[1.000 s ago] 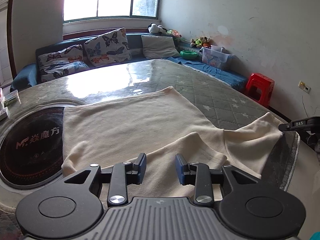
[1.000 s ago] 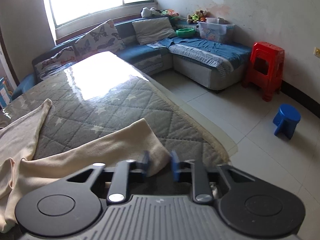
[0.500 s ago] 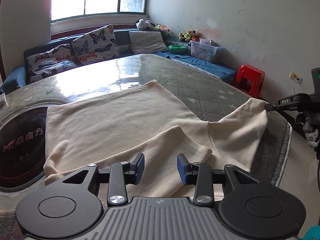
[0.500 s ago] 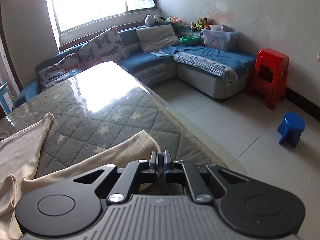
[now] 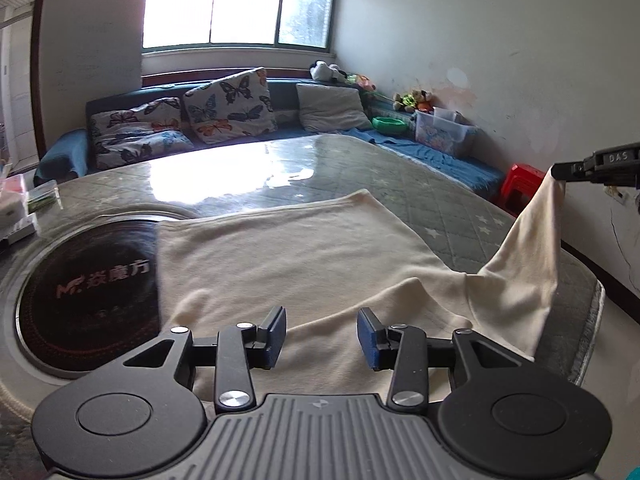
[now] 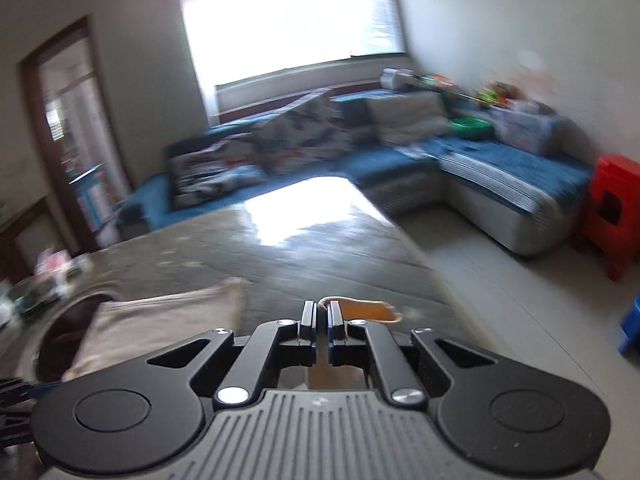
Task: Fold clothes
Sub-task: 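Grasp the sweatshirt's side edge with the right gripper and lift it, then fold the lifted side over onto the sweatshirt body and open the right gripper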
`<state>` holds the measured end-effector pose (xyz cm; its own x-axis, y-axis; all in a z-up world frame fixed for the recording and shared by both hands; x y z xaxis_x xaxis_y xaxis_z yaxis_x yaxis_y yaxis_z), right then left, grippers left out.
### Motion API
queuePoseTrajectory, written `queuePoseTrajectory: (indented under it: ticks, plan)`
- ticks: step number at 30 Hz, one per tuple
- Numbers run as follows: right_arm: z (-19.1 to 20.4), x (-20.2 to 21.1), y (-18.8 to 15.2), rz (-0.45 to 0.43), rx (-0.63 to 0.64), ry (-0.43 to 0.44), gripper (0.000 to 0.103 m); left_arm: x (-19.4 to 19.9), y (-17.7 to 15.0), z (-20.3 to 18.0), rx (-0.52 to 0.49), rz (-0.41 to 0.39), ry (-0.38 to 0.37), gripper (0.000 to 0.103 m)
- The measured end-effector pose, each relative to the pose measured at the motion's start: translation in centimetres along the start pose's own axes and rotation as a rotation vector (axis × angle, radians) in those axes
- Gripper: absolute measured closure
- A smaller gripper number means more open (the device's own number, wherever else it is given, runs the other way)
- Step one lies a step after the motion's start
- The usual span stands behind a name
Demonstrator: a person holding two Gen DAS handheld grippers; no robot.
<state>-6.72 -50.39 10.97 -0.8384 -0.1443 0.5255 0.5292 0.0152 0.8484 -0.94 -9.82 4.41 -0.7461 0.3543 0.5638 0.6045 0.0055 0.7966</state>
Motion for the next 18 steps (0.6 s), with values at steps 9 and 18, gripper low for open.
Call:
queuePoseTrajectory:
  ticks: [9,18]
  plan:
    - [12.9,-2.7,2.7,0.013,0.248,0.262,0.099,2.6,-0.9,3.9,0.082,-0.038,0.064,0.06]
    - [23.7,-5.4,-0.7,0.144,0.465,0.493,0.099,4.6,-2.4,7.5,0.177,-0.052,0.139,0.06]
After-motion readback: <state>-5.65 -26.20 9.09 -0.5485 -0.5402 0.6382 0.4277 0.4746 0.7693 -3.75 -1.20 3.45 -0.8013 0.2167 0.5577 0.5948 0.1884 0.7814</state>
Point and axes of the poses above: each gripper's, at about its wrist camera, not at the fingertips, and x roughly against the way its jaws point, z to its left, y to its top, the point moved 2 cm from there along -x, roughly the way its jaws point, and after that the axes turned 8 degrees about x, right-handed, at the moved point
